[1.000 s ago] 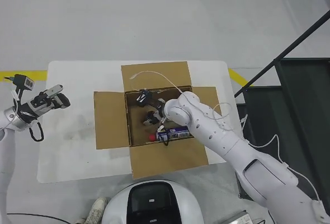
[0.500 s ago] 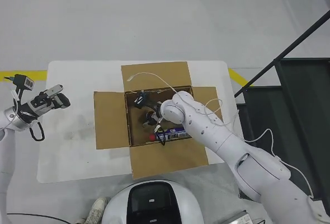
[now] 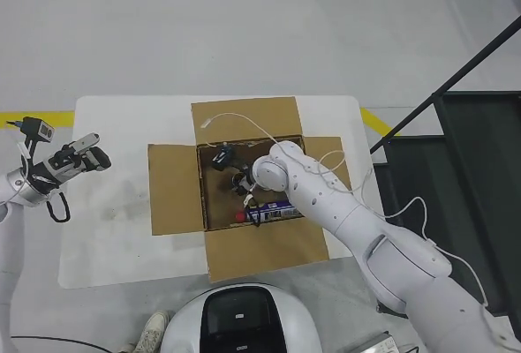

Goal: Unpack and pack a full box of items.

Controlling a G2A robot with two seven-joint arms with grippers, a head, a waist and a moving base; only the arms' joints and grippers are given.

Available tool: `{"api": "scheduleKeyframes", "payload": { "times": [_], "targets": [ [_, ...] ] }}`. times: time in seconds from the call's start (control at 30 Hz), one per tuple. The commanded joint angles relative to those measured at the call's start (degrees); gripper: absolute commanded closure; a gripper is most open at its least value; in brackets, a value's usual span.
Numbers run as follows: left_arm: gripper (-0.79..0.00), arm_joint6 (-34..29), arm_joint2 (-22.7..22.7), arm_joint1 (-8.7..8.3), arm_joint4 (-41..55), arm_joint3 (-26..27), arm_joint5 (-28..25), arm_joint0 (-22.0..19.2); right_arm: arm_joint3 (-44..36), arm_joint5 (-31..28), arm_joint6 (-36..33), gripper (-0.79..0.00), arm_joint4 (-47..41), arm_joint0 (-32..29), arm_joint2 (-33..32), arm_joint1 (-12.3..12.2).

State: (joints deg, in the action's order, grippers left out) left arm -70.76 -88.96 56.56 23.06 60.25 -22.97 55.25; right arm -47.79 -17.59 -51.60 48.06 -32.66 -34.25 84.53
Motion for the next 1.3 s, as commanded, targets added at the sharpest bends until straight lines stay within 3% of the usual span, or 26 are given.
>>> {"api": "scheduleKeyframes", "payload": {
  "times": [0.0,0.3,0.8,0.97,1.27],
  "targets": [
    [-0.785,0.0,0.0,0.00,0.0,0.0,0.0,0.0,-0.2,-0.1,-0.3,0.000,0.4,0.0,-0.4,-0.2],
    [-0.785,0.0,0.0,0.00,0.0,0.0,0.0,0.0,-9.0,-2.5,-2.7,0.000,2.9,-3.6,-5.8,-3.6],
    [-0.785,0.0,0.0,0.00,0.0,0.0,0.0,0.0,-43.2,-9.9,-14.4,0.000,6.6,-21.9,-26.4,-13.0],
    [-0.785,0.0,0.0,0.00,0.0,0.0,0.0,0.0,-47.9,-10.9,-14.8,0.000,5.6,-25.7,-30.8,-14.3],
    [-0.785,0.0,0.0,0.00,0.0,0.0,0.0,0.0,-47.9,-10.9,-14.8,0.000,5.6,-25.7,-30.8,-14.3]
  ]
}}
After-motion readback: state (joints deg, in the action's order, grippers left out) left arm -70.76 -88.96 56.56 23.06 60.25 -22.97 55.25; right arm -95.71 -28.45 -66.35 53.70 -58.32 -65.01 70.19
